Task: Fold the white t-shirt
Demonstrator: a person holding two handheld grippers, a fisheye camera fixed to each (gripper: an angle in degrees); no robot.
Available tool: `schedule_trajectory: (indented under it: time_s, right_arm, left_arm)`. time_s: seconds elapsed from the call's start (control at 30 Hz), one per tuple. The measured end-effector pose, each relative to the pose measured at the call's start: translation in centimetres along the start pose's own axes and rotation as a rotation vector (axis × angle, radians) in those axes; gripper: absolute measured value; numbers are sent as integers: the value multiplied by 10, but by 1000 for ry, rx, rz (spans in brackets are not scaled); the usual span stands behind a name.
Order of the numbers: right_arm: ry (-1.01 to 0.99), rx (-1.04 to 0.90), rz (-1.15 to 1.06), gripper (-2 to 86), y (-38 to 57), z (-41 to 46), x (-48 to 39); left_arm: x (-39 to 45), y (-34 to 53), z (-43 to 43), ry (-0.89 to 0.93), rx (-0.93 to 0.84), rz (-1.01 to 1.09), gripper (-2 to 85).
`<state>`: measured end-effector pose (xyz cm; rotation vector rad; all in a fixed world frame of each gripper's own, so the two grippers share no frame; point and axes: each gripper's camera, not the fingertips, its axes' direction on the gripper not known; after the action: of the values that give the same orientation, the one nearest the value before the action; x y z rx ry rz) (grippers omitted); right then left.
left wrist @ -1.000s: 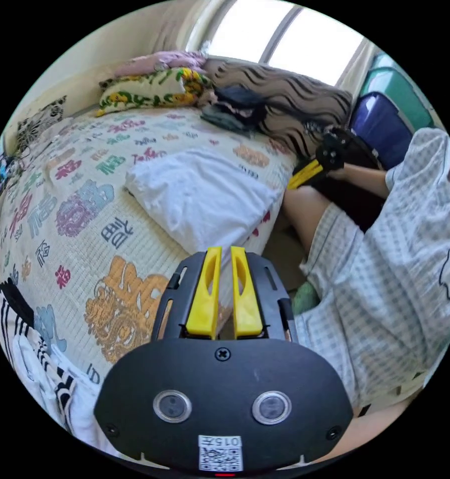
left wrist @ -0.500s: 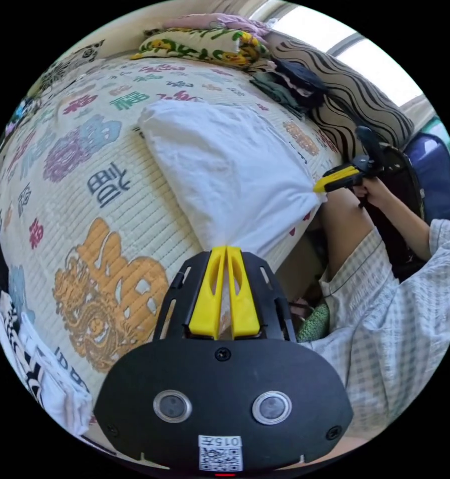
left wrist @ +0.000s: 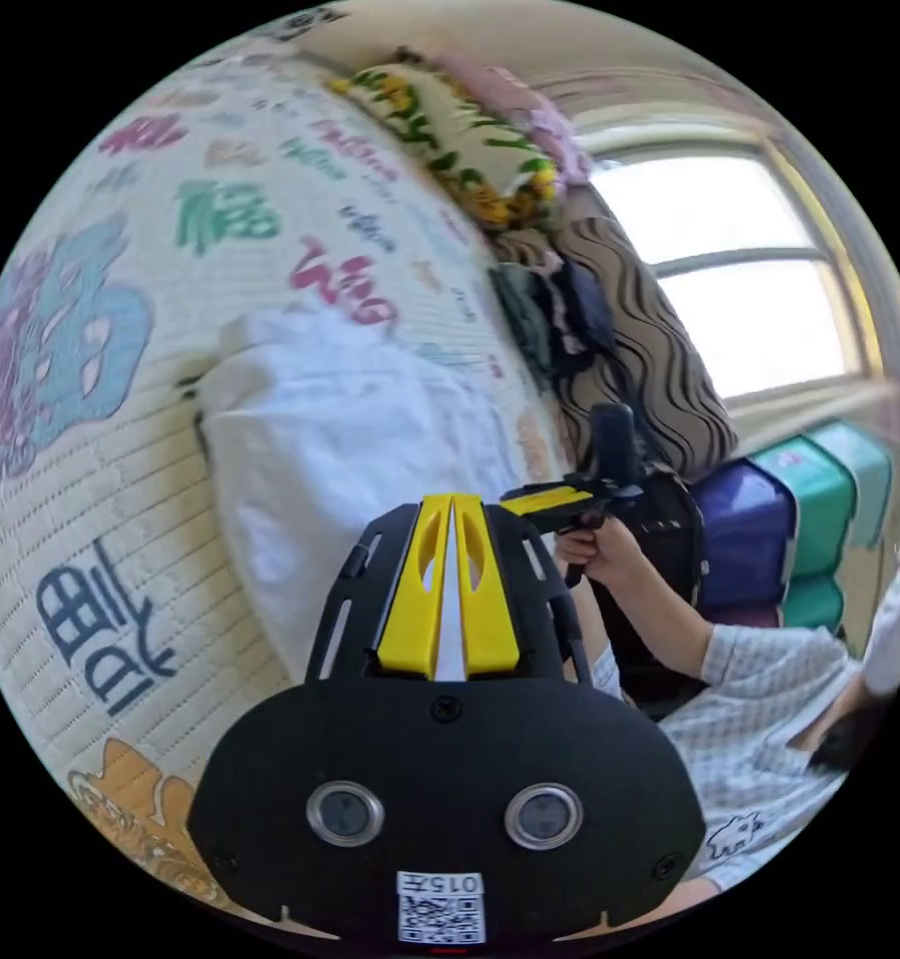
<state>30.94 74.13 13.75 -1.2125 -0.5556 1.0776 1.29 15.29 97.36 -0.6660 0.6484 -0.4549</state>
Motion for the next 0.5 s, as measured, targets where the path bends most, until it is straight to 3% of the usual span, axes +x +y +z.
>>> schedule_trajectory:
  time_s: [0.07, 0.1, 0.2, 0.27, 0.5]
  right_arm:
    - [19, -17, 80, -6, 2, -7, 30]
    - [-73, 29, 163, -6, 11, -21, 50]
    - [-60, 152, 277, -6, 46, -64, 79]
    - [-85, 204, 298, -6, 62, -80, 81]
    - [-294, -3, 81, -7, 7, 7, 6]
  left_arm:
    - [-36, 8, -17, 41, 31, -78, -9]
    - [-56, 19, -33, 61, 75, -143, -9]
    - [-75, 49, -72, -11, 125, -189, -9]
    - [-68, 59, -76, 106, 114, -156, -9]
    - [15, 33, 44, 294, -68, -54, -9]
